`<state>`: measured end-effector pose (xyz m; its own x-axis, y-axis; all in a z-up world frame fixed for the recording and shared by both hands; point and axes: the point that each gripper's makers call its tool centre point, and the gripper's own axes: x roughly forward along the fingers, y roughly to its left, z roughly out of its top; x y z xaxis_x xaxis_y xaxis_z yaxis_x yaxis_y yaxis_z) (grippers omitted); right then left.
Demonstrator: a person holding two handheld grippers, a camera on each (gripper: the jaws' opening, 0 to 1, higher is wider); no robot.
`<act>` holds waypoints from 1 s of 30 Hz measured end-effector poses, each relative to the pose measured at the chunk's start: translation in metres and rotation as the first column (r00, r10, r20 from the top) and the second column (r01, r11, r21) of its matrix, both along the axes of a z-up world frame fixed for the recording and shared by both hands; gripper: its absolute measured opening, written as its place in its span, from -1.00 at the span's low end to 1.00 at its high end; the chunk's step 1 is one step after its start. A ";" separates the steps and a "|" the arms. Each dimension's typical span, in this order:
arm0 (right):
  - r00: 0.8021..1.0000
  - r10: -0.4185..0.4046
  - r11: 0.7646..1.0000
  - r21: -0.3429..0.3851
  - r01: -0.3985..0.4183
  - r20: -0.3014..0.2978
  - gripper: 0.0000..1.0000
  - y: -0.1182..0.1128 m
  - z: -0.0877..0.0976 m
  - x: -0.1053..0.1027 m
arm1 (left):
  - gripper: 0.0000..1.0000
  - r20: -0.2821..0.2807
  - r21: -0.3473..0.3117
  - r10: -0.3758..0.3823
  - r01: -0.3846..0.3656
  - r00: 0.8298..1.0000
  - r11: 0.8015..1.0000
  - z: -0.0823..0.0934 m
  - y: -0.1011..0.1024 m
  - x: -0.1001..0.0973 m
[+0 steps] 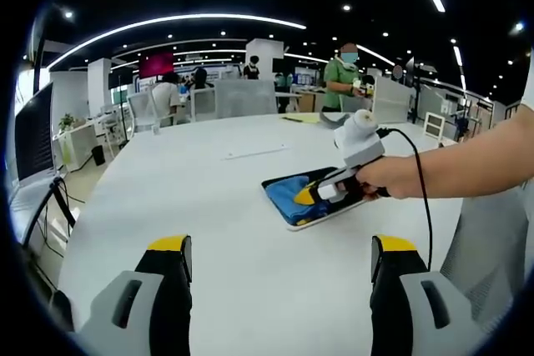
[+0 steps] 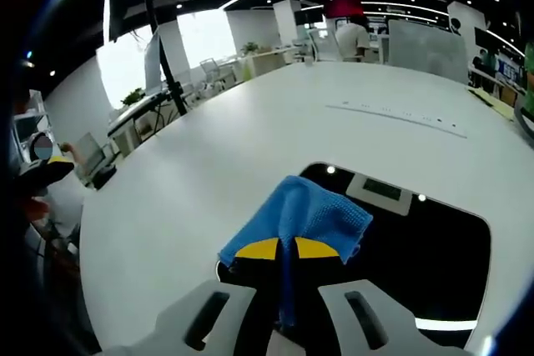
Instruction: Wipe the mirror surface with the cleaning cloth until all visible marks leave the cleaned area.
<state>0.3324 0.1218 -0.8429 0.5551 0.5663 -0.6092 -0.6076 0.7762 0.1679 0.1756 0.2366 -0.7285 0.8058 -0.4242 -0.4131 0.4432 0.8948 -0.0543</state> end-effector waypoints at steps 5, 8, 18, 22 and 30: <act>1.000 0.003 1.000 0.005 -0.003 -0.004 -0.98 0.001 0.001 -0.004 | 0.78 0.004 0.002 -0.002 0.002 1.000 1.000 0.002 -0.001 -0.001; 1.000 0.005 1.000 0.006 -0.005 -0.004 -0.98 0.002 0.001 -0.007 | 0.78 0.006 0.001 -0.002 0.002 1.000 1.000 0.003 -0.002 -0.002; 1.000 0.009 1.000 0.010 -0.009 -0.004 -0.98 0.004 0.002 -0.014 | 0.78 0.006 0.001 0.001 -0.001 1.000 1.000 0.002 0.000 -0.004; 1.000 0.004 1.000 0.015 -0.004 0.000 -0.98 0.004 0.001 -0.013 | 0.78 0.005 0.001 0.000 0.000 1.000 1.000 0.001 -0.002 -0.005; 1.000 0.002 1.000 0.016 -0.002 0.007 -0.98 0.003 0.001 -0.013 | 0.78 0.003 0.000 0.002 -0.002 1.000 1.000 0.000 -0.002 -0.005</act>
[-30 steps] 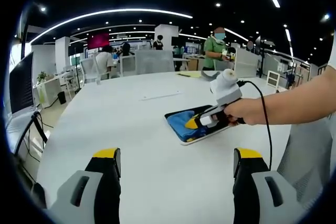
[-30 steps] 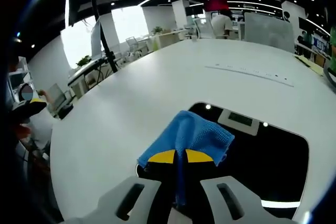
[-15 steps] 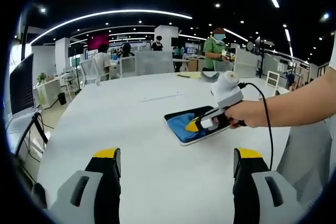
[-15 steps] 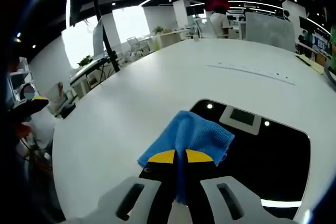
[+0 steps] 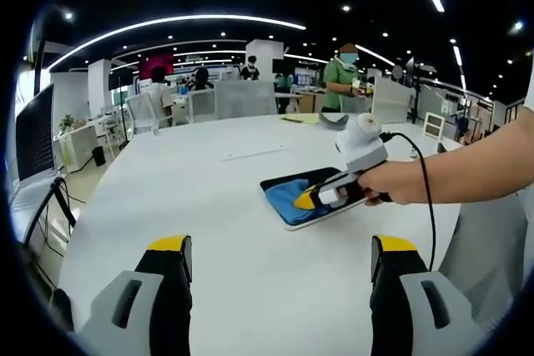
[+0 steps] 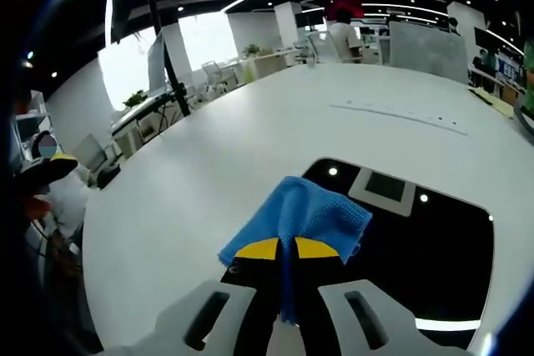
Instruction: Wipe the mirror surface with the cleaning cloth until all visible marks leave the cleaned area.
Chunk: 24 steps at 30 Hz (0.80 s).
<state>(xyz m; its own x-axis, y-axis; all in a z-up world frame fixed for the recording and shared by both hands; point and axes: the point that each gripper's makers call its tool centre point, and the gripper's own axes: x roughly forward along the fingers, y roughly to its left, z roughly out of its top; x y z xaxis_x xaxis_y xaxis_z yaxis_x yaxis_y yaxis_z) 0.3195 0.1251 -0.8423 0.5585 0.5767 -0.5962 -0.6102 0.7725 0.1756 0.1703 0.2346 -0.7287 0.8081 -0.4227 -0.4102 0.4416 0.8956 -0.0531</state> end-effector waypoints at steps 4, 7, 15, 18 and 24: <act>1.000 0.003 1.000 0.000 -0.003 0.000 -0.98 0.000 0.001 -0.001 | 0.78 -0.004 -0.001 -0.001 0.001 1.000 1.000 0.000 -0.002 0.000; 1.000 0.000 1.000 0.005 0.000 0.000 -0.98 0.000 0.000 0.000 | 0.78 -0.002 -0.001 -0.002 0.002 1.000 1.000 0.001 -0.003 -0.001; 1.000 -0.005 1.000 0.014 0.005 -0.004 -0.98 -0.004 0.000 -0.002 | 0.78 -0.001 0.000 -0.001 0.001 1.000 1.000 -0.001 -0.001 0.001; 1.000 -0.008 1.000 0.015 0.008 -0.004 -0.99 -0.006 0.000 -0.003 | 0.78 -0.001 0.001 -0.004 0.004 1.000 1.000 0.000 -0.002 0.001; 1.000 -0.018 1.000 0.019 0.018 -0.007 -0.99 -0.013 0.001 -0.004 | 0.78 -0.003 0.000 -0.013 0.013 1.000 1.000 0.000 -0.006 0.001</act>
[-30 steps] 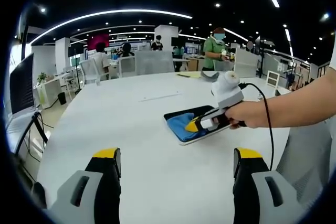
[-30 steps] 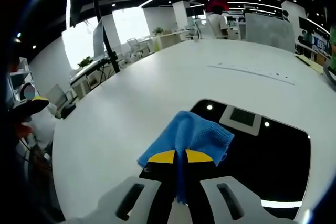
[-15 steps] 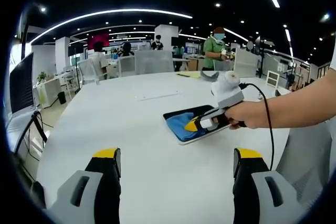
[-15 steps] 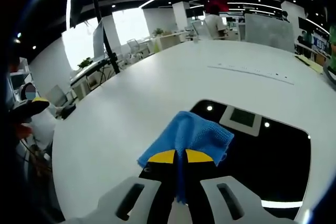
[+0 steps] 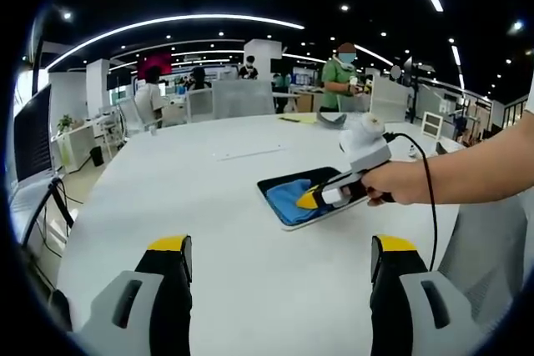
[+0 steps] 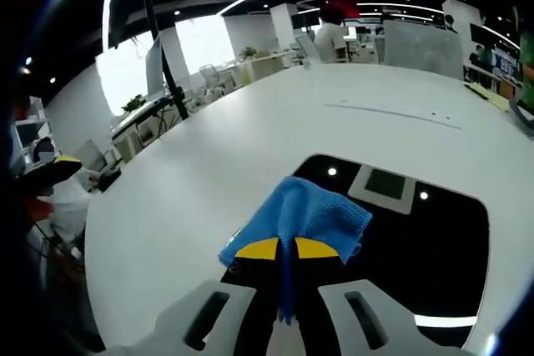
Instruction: Wipe the mirror surface with the cleaning cloth until all visible marks leave the cleaned area.
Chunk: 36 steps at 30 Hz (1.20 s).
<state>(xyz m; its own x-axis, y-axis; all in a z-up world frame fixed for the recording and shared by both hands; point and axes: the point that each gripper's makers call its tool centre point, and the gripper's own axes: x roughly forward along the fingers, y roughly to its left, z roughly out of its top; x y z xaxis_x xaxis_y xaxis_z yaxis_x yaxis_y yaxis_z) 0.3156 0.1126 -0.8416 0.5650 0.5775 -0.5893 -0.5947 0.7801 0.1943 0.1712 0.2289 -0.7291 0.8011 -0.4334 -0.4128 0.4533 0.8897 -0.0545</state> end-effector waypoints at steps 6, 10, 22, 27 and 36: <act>1.000 -0.013 1.000 0.002 0.013 -0.002 -0.98 -0.008 -0.001 0.001 | 0.78 0.001 -0.004 -0.004 0.004 1.000 1.000 0.000 -0.002 0.002; 1.000 -0.021 1.000 0.001 0.021 -0.003 -0.99 -0.014 -0.001 0.000 | 0.78 0.003 -0.007 -0.010 0.011 1.000 1.000 0.000 -0.005 0.003; 0.998 -0.060 0.998 0.003 0.060 -0.003 -0.98 -0.041 -0.001 -0.002 | 0.78 0.000 -0.005 -0.034 0.034 0.999 0.999 0.000 -0.013 0.005; 0.997 -0.079 0.997 0.008 0.079 -0.004 -0.98 -0.051 0.000 -0.004 | 0.78 0.000 -0.005 -0.046 0.046 0.999 0.999 0.000 -0.018 0.008; 0.995 -0.095 0.995 0.009 0.095 -0.003 -0.99 -0.060 0.000 -0.008 | 0.78 0.002 -0.003 -0.074 0.074 0.997 0.997 0.000 -0.026 0.012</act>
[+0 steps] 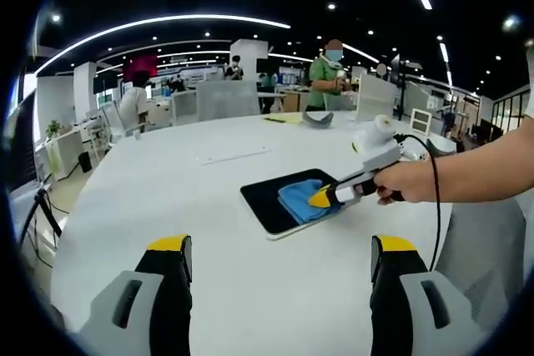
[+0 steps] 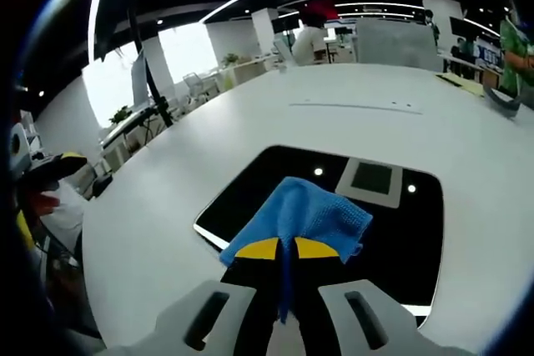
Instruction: Wipe the mirror surface with the cleaning cloth until all visible marks leave the cleaned area.
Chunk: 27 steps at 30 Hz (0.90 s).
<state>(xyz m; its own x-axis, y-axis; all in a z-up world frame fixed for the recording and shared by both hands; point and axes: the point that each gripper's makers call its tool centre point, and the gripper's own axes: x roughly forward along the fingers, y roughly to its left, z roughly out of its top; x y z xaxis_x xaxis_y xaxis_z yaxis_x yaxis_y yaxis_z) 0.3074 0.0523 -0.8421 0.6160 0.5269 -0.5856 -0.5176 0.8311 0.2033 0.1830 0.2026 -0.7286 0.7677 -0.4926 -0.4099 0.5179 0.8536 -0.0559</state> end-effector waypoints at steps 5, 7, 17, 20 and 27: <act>1.000 -0.008 1.000 0.000 0.008 0.002 -0.99 -0.005 0.000 -0.002 | 0.78 -0.001 0.000 -0.004 0.004 1.000 1.000 -0.001 0.000 0.002; 1.000 -0.011 1.000 -0.001 0.011 0.003 -0.99 -0.006 0.000 -0.001 | 0.78 -0.001 0.002 -0.011 0.011 1.000 1.000 -0.001 -0.002 0.001; 1.000 -0.013 1.000 -0.007 0.013 0.009 -0.99 -0.006 0.000 -0.002 | 0.78 0.000 0.004 -0.006 0.006 1.000 1.000 -0.001 0.001 0.000; 1.000 -0.011 1.000 -0.008 0.011 0.009 -0.99 -0.007 0.000 -0.003 | 0.78 0.003 0.006 -0.004 0.004 1.000 1.000 0.000 0.002 -0.001; 0.999 -0.042 0.999 0.012 0.041 0.005 -0.99 -0.018 0.001 -0.005 | 0.78 0.003 0.006 -0.002 0.002 1.000 1.000 0.000 0.001 -0.001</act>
